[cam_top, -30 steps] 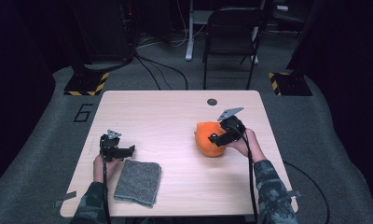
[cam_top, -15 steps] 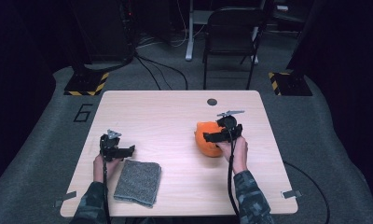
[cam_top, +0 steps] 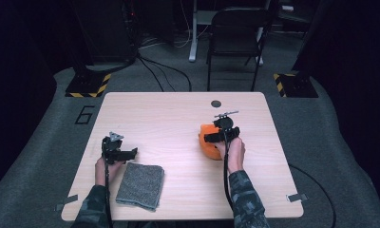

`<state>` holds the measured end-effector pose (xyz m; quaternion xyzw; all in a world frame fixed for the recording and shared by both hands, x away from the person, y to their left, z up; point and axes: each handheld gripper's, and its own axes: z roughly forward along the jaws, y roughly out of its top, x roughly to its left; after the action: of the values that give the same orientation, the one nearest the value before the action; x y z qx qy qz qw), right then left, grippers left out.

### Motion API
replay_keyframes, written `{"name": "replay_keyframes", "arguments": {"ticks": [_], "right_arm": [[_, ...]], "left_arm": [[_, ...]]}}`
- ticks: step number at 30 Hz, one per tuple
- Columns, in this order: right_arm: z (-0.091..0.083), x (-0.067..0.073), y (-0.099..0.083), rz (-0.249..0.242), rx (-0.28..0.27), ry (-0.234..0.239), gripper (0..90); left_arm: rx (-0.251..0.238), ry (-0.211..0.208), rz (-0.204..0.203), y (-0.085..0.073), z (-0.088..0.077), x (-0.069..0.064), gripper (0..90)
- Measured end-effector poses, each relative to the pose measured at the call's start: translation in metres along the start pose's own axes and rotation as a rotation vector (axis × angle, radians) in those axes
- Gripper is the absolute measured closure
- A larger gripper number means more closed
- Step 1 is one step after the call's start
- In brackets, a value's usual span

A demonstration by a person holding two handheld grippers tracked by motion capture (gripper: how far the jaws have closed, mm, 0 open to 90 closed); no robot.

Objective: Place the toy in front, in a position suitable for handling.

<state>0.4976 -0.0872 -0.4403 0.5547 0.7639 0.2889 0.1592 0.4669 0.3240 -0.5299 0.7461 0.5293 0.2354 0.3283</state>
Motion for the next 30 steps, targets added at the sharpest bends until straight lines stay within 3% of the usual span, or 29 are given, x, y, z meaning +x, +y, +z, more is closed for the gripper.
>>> {"name": "replay_keyframes", "arguments": {"ticks": [2,4,8,9,13,23,30], "right_arm": [[0.001,-0.002,-0.001,0.006,-0.001,0.008,18.5],[0.004,-0.004,-0.006,0.005,0.006,-0.003,29.3],[0.005,-0.010,-0.014,0.009,0.007,0.020,43.0],[0.004,-0.009,-0.014,0.030,0.019,0.026,46.0],[0.005,-0.012,-0.015,0.001,0.012,0.042,55.8],[0.000,-0.019,-0.020,0.022,-0.061,0.096,66.4],[-0.001,-0.016,-0.020,0.011,-0.067,0.080,67.5]], "left_arm": [[0.000,-0.001,0.000,0.000,0.000,0.000,8.2],[0.001,-0.001,0.000,0.000,0.000,0.000,8.2],[-0.003,0.001,-0.002,0.000,0.000,0.000,8.2],[-0.002,0.001,-0.002,0.000,0.000,0.000,8.2],[-0.003,0.001,-0.002,0.000,0.000,0.000,8.2],[0.000,0.001,-0.001,0.000,0.000,0.000,8.2],[0.000,0.000,0.001,0.000,0.000,0.000,8.2]]}}
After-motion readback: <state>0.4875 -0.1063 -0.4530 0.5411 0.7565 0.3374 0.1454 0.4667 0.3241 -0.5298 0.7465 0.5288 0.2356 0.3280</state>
